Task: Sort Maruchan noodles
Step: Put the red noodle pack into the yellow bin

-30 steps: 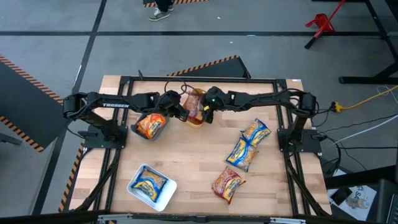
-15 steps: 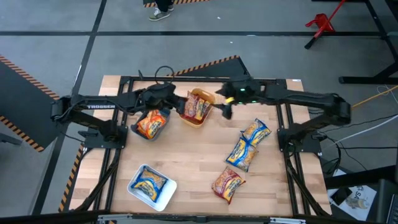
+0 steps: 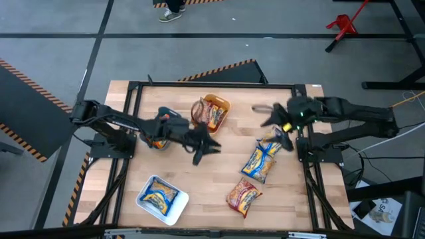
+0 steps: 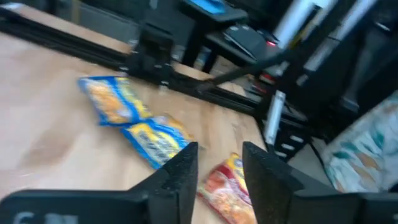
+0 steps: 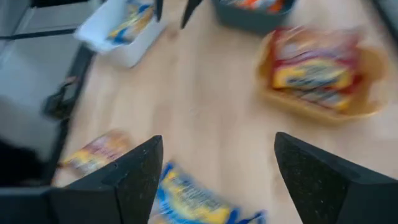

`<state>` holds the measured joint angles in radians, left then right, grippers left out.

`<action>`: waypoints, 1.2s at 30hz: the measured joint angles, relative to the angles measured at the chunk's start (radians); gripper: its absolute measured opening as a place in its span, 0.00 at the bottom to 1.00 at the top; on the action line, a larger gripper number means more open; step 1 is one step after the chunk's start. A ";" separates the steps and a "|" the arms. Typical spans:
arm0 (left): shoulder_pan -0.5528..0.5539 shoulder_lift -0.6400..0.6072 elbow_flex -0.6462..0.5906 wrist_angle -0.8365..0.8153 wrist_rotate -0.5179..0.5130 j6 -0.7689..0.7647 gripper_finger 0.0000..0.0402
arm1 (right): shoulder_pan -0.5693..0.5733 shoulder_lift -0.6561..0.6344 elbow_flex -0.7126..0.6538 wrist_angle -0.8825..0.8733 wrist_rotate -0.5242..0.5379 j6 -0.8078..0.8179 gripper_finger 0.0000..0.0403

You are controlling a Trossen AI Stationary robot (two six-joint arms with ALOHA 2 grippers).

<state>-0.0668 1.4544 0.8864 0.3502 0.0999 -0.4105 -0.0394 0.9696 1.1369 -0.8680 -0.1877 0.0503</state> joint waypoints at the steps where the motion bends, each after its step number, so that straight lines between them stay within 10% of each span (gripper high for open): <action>1: -0.017 0.014 0.000 0.007 0.001 0.002 0.32 | 0.039 -0.009 -0.014 -0.005 0.000 0.024 0.73; 18: -0.084 0.046 0.000 0.019 -0.039 -0.024 0.42 | 0.757 0.259 -0.226 0.244 0.318 0.257 0.73; 36: -0.082 0.034 0.000 -0.005 -0.027 -0.057 0.42 | 0.781 0.648 -0.227 0.522 0.475 0.078 0.73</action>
<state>-0.1490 1.4888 0.8864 0.3455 0.0727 -0.4678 0.7417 1.6177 0.9104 -0.3458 0.2870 0.1279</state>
